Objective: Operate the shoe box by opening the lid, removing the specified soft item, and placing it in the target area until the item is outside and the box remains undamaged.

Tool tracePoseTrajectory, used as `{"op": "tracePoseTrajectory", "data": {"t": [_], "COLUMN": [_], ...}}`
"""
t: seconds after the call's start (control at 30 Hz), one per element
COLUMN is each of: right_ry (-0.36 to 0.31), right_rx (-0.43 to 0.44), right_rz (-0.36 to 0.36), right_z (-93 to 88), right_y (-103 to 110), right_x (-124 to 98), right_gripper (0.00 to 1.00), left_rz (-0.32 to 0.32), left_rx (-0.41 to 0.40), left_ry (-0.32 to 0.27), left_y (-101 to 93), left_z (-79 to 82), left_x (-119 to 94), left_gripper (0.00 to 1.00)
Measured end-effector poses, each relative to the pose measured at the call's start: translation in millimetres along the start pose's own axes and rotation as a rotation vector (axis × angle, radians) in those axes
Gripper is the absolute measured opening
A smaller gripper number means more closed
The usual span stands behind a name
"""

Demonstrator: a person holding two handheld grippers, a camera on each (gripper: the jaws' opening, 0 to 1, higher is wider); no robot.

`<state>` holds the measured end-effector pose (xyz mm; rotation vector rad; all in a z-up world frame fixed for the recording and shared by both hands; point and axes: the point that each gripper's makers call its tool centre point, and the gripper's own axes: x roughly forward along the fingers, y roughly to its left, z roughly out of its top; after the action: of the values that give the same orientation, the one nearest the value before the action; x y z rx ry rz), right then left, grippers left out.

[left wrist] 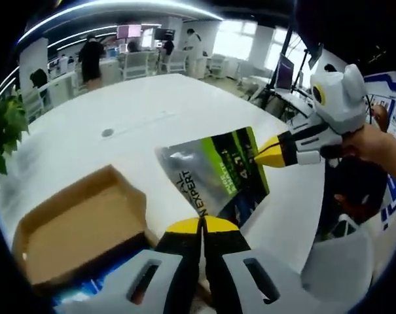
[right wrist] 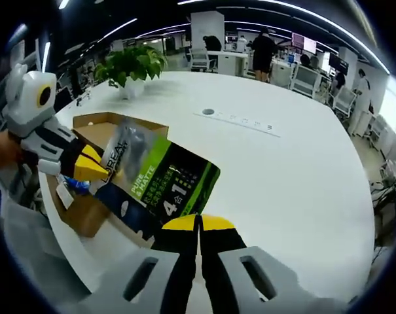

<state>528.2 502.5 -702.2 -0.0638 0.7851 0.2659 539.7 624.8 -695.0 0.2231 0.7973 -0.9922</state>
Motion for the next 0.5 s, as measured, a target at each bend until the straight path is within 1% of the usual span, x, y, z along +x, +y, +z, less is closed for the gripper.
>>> {"op": "tracePoseTrajectory", "data": {"t": [0.27,0.5], "right_ry": [0.027,0.045], "right_rx": [0.013,-0.024], "right_rz": [0.003,0.004], "right_z": [-9.2,-11.0], "right_y": [-7,-9], "right_x": [15,25], "right_gripper": [0.0,0.0], "left_rz": [0.002,0.01], "left_rx": [0.047,0.078], "left_ry": [0.064,0.1], "left_y": [4.0,5.2], "left_z": [-9.8,-16.4], "left_x": [18,27], "left_gripper": [0.0,0.0]}}
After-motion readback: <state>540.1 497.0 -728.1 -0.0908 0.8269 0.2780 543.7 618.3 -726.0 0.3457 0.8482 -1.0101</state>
